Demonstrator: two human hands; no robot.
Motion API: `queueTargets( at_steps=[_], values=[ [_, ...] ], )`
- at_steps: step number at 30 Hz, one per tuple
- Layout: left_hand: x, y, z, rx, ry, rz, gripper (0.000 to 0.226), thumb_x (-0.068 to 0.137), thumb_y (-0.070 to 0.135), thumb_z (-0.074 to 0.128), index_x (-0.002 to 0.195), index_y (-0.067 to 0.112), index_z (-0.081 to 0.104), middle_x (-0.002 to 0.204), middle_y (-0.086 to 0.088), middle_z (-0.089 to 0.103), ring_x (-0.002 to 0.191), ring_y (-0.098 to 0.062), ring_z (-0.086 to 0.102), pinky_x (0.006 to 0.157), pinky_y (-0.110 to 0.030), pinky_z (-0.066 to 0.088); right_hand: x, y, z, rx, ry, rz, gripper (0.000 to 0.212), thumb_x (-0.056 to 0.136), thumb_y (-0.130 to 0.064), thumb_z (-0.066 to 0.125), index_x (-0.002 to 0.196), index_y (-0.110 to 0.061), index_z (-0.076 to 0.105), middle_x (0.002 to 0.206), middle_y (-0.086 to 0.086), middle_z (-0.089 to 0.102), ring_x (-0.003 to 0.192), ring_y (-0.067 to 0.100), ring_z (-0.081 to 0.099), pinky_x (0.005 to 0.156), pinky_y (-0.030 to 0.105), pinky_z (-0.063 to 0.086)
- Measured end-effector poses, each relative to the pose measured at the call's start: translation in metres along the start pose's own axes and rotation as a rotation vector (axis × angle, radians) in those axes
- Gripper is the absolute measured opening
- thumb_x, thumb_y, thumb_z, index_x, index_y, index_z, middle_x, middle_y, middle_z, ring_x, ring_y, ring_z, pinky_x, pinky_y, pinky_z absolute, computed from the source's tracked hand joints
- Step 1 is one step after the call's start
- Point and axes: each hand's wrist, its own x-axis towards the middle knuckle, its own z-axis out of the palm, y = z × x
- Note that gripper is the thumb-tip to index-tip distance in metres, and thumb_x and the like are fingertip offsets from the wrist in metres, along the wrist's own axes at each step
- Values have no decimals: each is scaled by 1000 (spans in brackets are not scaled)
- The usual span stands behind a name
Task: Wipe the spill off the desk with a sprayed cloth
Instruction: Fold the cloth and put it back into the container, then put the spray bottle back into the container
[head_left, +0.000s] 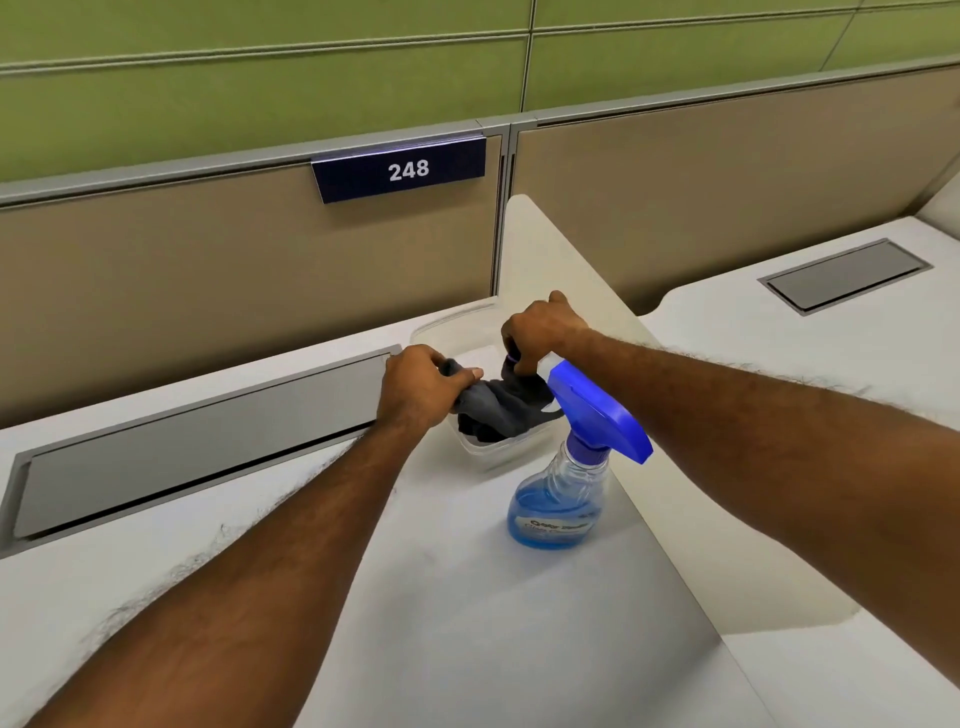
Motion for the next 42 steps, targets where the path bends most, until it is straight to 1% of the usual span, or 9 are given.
queueTargets(
  at_steps=[10,17,21,26,30,34,37,40,42],
  values=[
    [-13,0,12,501,-39,240,40,84,34,73,118,15,65,114,-6,63,100,-26,62,84,-35,51,-2,-4,26,39,102,0,17,89,-32,63,104,-24,62,96,4,69,87,22,56,97,38,33],
    [-12,2,7,734,-60,257,43,90,42,64,123,15,62,121,-8,61,115,-29,54,89,-40,49,-6,2,33,41,99,-15,40,86,-45,65,119,-23,63,112,3,67,104,24,57,94,40,36],
    [-22,1,-9,586,-16,291,47,90,43,61,130,19,57,129,-7,58,120,-29,53,93,-43,48,-30,10,17,393,230,1,43,88,-29,68,129,-18,60,125,8,59,108,27,58,92,37,43],
    [-47,-17,-32,486,43,284,49,90,46,60,132,22,56,130,-4,58,120,-27,54,92,-40,46,-75,7,-8,907,394,227,25,93,-13,60,117,-10,65,108,4,67,94,19,60,84,27,44],
    [-70,-40,-46,449,42,244,47,90,46,60,128,20,59,128,-3,60,116,-26,57,90,-38,47,-130,3,-5,1360,331,314,28,87,6,62,114,0,60,97,11,67,83,22,63,76,34,50],
    [-94,-65,-53,414,34,205,51,90,46,61,133,19,56,134,-4,58,122,-26,54,96,-39,45,-182,-10,21,1313,344,334,32,84,17,54,107,-4,61,95,6,65,78,10,61,75,33,53],
    [-112,-81,-53,423,24,194,52,91,45,60,136,21,53,139,-2,55,129,-24,49,101,-39,40,-213,-28,39,1435,330,357,57,77,28,40,115,-12,57,103,2,65,96,14,65,88,34,54],
    [-125,-96,-52,484,6,200,56,92,49,57,139,21,49,144,-3,50,134,-25,44,106,-42,35,-226,-44,49,1534,231,266,65,80,18,57,127,-25,45,132,2,56,123,21,54,100,40,48],
    [-133,-106,-49,496,-9,203,60,92,53,54,142,20,45,147,-3,47,136,-25,41,107,-43,33,-224,-56,49,1553,226,204,66,83,2,69,132,-30,39,139,-1,51,127,20,51,104,43,45]
  ],
)
